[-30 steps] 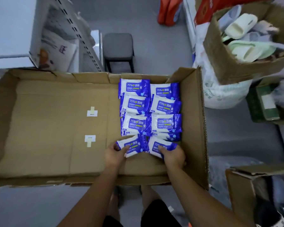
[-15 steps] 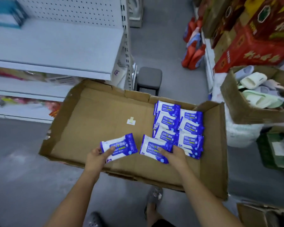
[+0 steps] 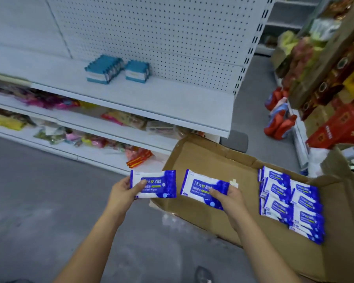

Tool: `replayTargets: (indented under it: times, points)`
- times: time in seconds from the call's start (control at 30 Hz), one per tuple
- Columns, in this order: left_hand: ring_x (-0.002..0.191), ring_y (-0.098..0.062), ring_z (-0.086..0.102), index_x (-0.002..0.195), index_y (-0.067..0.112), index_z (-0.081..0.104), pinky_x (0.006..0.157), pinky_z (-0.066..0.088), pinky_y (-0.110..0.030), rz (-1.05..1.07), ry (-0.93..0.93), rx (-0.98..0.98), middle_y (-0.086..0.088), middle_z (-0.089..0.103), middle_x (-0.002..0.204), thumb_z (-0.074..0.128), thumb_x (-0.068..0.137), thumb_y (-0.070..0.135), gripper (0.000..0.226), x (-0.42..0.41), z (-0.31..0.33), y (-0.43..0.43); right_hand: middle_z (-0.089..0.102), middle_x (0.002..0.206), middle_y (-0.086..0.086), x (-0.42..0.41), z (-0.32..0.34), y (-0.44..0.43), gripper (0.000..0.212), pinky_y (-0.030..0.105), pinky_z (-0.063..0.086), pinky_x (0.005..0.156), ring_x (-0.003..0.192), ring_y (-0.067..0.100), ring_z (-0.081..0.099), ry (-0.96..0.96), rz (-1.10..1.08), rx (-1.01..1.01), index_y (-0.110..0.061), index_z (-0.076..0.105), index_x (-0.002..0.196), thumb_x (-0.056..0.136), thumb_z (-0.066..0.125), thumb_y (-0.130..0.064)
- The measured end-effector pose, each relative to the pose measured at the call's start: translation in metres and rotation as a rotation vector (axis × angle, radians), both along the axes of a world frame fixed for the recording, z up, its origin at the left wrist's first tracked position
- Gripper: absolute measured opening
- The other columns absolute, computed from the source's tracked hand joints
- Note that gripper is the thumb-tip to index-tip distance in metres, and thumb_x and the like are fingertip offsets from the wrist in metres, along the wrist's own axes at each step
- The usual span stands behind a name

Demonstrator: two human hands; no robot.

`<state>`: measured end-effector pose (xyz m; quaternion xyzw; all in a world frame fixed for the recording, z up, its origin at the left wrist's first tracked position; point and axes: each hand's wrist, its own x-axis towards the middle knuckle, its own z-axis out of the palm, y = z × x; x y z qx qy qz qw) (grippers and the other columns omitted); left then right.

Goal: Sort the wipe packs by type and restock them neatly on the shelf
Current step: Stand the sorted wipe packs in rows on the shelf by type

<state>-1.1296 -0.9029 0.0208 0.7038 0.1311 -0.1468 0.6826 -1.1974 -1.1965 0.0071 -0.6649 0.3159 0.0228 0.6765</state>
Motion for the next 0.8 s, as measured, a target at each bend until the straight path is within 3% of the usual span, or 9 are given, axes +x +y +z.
replayTargets:
  times: [0.27, 0.43, 0.8]
  points:
    - [0.084, -0.019, 0.075, 0.103, 0.019, 0.066, 0.075, 0.060, -0.033, 0.008, -0.031, -0.013, -0.002, 0.078, 0.092, 0.070, 0.091, 0.014, 0.014, 0.063, 0.019, 0.078, 0.078, 0.093, 0.003, 0.089, 0.016, 0.066, 0.023, 0.033, 0.058, 0.074, 0.084, 0.019, 0.075, -0.076, 0.009, -0.004, -0.016, 0.067, 0.105, 0.085, 0.077, -0.019]
    - [0.086, -0.020, 0.076, 0.106, 0.017, 0.066, 0.068, 0.061, -0.026, 0.031, -0.018, -0.017, -0.003, 0.078, 0.094, 0.071, 0.090, 0.013, 0.017, 0.123, 0.022, 0.108, 0.077, 0.093, 0.004, 0.170, 0.015, 0.096, 0.023, 0.030, 0.057, 0.069, 0.084, 0.020, 0.075, -0.089, 0.043, 0.012, -0.015, 0.066, 0.106, 0.086, 0.076, -0.017]
    - [0.090, -0.019, 0.075, 0.105, 0.022, 0.066, 0.084, 0.060, -0.041, -0.020, -0.040, 0.027, 0.001, 0.078, 0.092, 0.070, 0.091, 0.027, 0.015, 0.301, 0.008, 0.152, 0.076, 0.090, 0.004, 0.327, 0.023, 0.147, 0.011, 0.034, 0.058, 0.074, 0.079, 0.020, 0.072, -0.108, 0.000, -0.036, -0.013, 0.067, 0.100, 0.091, 0.068, -0.007]
